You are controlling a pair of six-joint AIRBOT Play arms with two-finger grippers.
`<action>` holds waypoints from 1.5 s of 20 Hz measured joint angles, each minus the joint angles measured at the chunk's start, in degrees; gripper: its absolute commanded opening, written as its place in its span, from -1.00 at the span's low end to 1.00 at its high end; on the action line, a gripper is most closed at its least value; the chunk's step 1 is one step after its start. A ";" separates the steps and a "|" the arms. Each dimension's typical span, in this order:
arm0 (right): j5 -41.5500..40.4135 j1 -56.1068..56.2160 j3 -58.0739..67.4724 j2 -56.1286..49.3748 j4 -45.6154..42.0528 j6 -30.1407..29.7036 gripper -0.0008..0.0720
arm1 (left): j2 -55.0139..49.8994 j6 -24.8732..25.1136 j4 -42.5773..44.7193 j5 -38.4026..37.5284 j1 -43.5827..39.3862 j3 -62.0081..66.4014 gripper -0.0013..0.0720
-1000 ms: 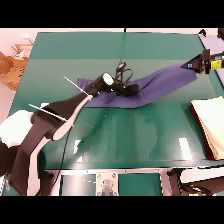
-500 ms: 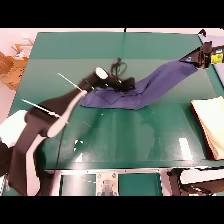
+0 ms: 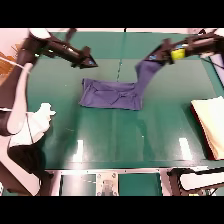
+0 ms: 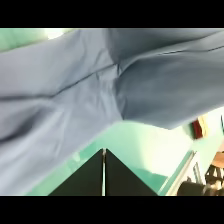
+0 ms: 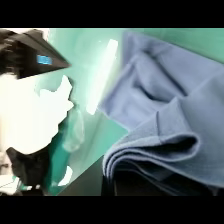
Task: Fold the shirts.
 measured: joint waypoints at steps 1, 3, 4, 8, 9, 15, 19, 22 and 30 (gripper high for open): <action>-3.96 3.87 -0.59 -0.42 -0.61 0.61 -0.93 | 0.61 0.07 0.20 -1.70 1.88 0.15 -0.88; -11.87 11.47 -1.62 -2.47 -1.51 1.44 -0.92 | 1.33 0.39 1.01 -5.01 5.38 0.35 -0.88; -15.78 15.04 -1.95 -4.15 -1.73 1.75 -0.71 | 1.64 0.55 1.01 -6.23 6.88 0.42 -0.88; -32.72 28.26 -2.56 -14.19 0.74 2.16 0.52 | 2.10 1.09 1.81 -8.52 11.41 0.52 -0.88; -34.86 30.12 -2.67 -16.26 1.70 2.25 0.52 | 2.12 1.33 1.81 -8.94 12.00 0.52 -0.88; -26.36 20.70 -2.69 -17.42 1.97 2.38 0.36 | 2.23 3.06 2.25 -9.64 13.77 0.52 -0.88; -12.61 6.88 -3.19 -15.61 -1.33 2.49 0.37 | 2.23 3.41 2.97 -9.57 14.05 0.52 -0.88; -6.95 -1.14 -6.25 -15.13 -5.20 2.47 0.45 | 2.23 3.39 4.42 -9.49 14.08 0.52 -0.88; -16.70 -1.84 -23.56 -14.84 -1.86 -2.80 0.36 | 2.23 0.61 12.46 -8.87 14.14 0.52 -0.88</action>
